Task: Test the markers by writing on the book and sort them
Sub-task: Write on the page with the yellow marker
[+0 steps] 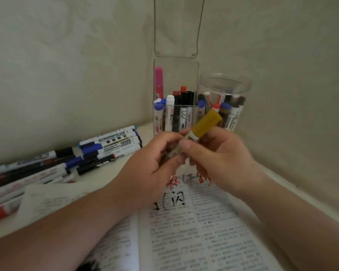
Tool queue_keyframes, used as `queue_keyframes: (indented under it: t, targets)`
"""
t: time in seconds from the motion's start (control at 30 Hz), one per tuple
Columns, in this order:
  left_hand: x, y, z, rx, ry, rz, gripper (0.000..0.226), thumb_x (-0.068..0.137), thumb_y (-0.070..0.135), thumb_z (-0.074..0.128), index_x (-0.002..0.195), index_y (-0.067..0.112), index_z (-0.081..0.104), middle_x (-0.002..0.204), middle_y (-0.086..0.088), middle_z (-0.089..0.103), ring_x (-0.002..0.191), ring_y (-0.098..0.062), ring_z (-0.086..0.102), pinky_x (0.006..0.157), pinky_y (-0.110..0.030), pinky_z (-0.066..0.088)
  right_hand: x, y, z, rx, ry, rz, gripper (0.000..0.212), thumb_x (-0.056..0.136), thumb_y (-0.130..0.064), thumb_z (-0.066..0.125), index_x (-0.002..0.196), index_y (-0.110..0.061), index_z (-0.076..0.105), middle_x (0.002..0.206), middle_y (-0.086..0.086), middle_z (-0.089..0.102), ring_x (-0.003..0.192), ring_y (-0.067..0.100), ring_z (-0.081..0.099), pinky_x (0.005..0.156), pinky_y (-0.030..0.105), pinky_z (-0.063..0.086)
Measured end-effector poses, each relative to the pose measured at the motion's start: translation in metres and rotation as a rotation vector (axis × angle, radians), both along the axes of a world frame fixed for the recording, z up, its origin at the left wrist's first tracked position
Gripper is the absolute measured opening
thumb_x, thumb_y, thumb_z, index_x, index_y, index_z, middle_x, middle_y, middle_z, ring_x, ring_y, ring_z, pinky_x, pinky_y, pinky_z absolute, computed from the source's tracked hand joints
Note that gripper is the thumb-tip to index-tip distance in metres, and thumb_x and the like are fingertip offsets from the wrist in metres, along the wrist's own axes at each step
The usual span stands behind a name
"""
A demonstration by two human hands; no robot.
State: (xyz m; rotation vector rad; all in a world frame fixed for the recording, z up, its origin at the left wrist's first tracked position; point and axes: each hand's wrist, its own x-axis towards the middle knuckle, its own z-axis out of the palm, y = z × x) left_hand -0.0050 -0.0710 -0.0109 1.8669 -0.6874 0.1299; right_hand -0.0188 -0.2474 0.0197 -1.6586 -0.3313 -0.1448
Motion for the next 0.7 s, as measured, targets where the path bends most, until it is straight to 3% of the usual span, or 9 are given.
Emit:
queue_keyframes:
  t: [0.07, 0.13, 0.27, 0.33, 0.4, 0.47, 0.53, 0.63, 0.7]
  targets:
    - [-0.001, -0.001, 0.001, -0.003, 0.010, -0.026, 0.030, 0.096, 0.036, 0.054, 0.124, 0.044, 0.051, 0.108, 0.019, 0.068, 0.099, -0.006, 0.067, 0.081, -0.024, 0.055, 0.001, 0.003, -0.006, 0.019, 0.028, 0.031, 0.022, 0.091, -0.006, 0.069, 0.112, -0.004, 0.070, 0.070, -0.005, 0.070, 0.058, 0.002, 0.063, 0.053, 0.012, 0.048]
    - [-0.001, -0.002, 0.000, 0.003, 0.002, -0.027, 0.033, 0.098, 0.035, 0.054, 0.130, 0.041, 0.049, 0.114, 0.018, 0.066, 0.109, -0.004, 0.064, 0.087, -0.020, 0.052, 0.003, 0.004, -0.009, 0.031, 0.022, 0.011, 0.024, 0.092, -0.013, 0.068, 0.115, -0.007, 0.070, 0.078, -0.003, 0.073, 0.065, 0.003, 0.065, 0.059, 0.017, 0.052]
    - [-0.002, 0.001, 0.003, -0.065, -0.052, 0.099, 0.035, 0.100, 0.046, 0.047, 0.130, 0.029, 0.049, 0.117, 0.013, 0.058, 0.108, -0.003, 0.059, 0.083, -0.013, 0.048, 0.010, 0.001, -0.010, 0.080, 0.071, -0.015, 0.030, 0.097, -0.032, 0.057, 0.107, -0.005, 0.066, 0.094, 0.010, 0.075, 0.088, 0.025, 0.073, 0.083, 0.043, 0.060]
    - [0.000, 0.004, 0.004, -0.149, -0.065, 0.120, 0.034, 0.100, 0.043, 0.042, 0.130, 0.029, 0.050, 0.119, 0.012, 0.059, 0.111, -0.006, 0.059, 0.086, -0.014, 0.047, 0.009, -0.003, -0.006, 0.112, 0.143, 0.103, 0.033, 0.101, -0.037, 0.052, 0.101, -0.006, 0.064, 0.085, 0.015, 0.073, 0.080, 0.029, 0.072, 0.075, 0.041, 0.060]
    - [0.001, 0.005, 0.004, -0.172, -0.101, 0.122, 0.034, 0.101, 0.037, 0.041, 0.132, 0.030, 0.050, 0.121, 0.013, 0.059, 0.111, -0.006, 0.059, 0.088, -0.013, 0.044, 0.005, -0.010, -0.003, -0.040, 0.180, 0.215, 0.039, 0.101, -0.043, 0.047, 0.098, -0.007, 0.062, 0.069, 0.013, 0.065, 0.059, 0.022, 0.062, 0.059, 0.031, 0.052]
    - [0.002, 0.006, 0.005, -0.128, -0.142, 0.114, 0.039, 0.101, 0.033, 0.045, 0.140, 0.029, 0.047, 0.124, 0.010, 0.056, 0.109, -0.010, 0.059, 0.088, -0.018, 0.046, 0.002, -0.015, -0.003, -0.211, 0.214, 0.279, 0.044, 0.099, -0.045, 0.044, 0.100, -0.007, 0.065, 0.059, 0.011, 0.055, 0.049, 0.019, 0.047, 0.048, 0.027, 0.041]
    - [0.003, 0.008, 0.006, -0.004, -0.213, 0.090, 0.047, 0.099, 0.027, 0.052, 0.145, 0.025, 0.045, 0.127, 0.009, 0.052, 0.109, -0.017, 0.057, 0.091, -0.024, 0.047, 0.003, -0.017, -0.004, -0.288, 0.293, 0.363, 0.042, 0.097, -0.045, 0.053, 0.103, -0.007, 0.069, 0.057, 0.010, 0.050, 0.047, 0.018, 0.041, 0.046, 0.029, 0.033]
    - [0.006, 0.010, 0.007, 0.256, -0.372, 0.045, 0.035, 0.096, 0.022, 0.056, 0.131, 0.022, 0.061, 0.116, 0.011, 0.056, 0.112, -0.014, 0.052, 0.094, -0.026, 0.043, 0.010, -0.026, -0.003, -0.168, 0.385, 0.423, 0.030, 0.087, -0.022, 0.072, 0.109, -0.003, 0.067, 0.058, 0.011, 0.051, 0.047, 0.019, 0.042, 0.047, 0.031, 0.031]
    - [0.006, 0.010, 0.009, 0.342, -0.365, 0.034, 0.029, 0.097, 0.024, 0.055, 0.125, 0.024, 0.063, 0.107, 0.014, 0.056, 0.107, -0.009, 0.051, 0.088, -0.022, 0.041, 0.016, -0.040, 0.002, 0.001, 0.442, 0.494, 0.049, 0.075, -0.012, 0.072, 0.120, 0.004, 0.061, 0.068, 0.018, 0.056, 0.053, 0.023, 0.048, 0.048, 0.030, 0.038]
